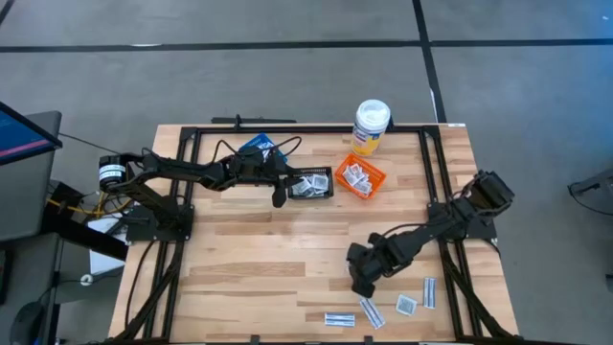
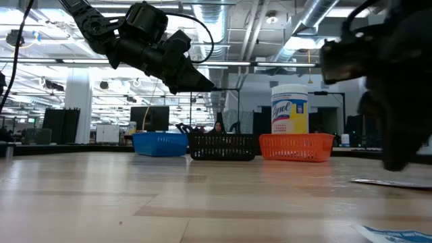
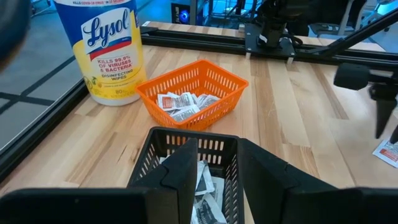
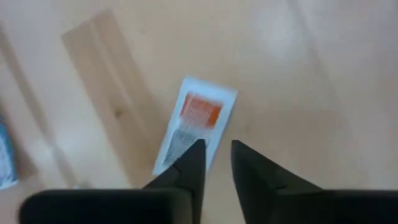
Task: Pick & Place First Aid Supplies
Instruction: Put the ointment into the orange container
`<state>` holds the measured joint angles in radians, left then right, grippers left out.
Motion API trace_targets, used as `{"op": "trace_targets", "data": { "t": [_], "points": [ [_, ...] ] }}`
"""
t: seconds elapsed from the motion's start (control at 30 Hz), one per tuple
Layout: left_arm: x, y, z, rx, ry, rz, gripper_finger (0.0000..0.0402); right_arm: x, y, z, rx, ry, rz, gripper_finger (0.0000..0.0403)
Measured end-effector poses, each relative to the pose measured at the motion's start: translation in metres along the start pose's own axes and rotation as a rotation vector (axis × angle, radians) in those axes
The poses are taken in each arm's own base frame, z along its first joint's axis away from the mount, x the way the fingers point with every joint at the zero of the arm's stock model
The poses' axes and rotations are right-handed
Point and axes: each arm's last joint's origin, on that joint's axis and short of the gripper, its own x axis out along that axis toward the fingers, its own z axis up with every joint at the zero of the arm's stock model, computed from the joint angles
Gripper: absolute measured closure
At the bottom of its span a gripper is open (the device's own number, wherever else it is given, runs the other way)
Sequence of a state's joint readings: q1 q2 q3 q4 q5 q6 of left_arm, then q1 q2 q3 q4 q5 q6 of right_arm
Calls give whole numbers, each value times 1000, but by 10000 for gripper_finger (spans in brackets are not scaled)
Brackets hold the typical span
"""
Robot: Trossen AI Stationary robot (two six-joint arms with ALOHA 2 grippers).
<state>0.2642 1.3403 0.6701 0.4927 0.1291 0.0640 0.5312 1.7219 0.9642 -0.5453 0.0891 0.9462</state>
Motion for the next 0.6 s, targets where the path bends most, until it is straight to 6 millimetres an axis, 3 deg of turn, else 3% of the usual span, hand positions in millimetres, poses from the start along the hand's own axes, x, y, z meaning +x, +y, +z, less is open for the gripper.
{"op": "trace_targets", "data": {
  "t": [0.2,0.4,0.6],
  "points": [
    [0,-2,0,-1,0,-6,287,2,-8,12,-67,-9,-8,273],
    [1,-5,0,4,-1,-18,287,4,-3,14,-106,-63,62,213],
    [1,-5,0,5,0,-17,287,11,-8,4,-161,-68,31,190]
  ]
}}
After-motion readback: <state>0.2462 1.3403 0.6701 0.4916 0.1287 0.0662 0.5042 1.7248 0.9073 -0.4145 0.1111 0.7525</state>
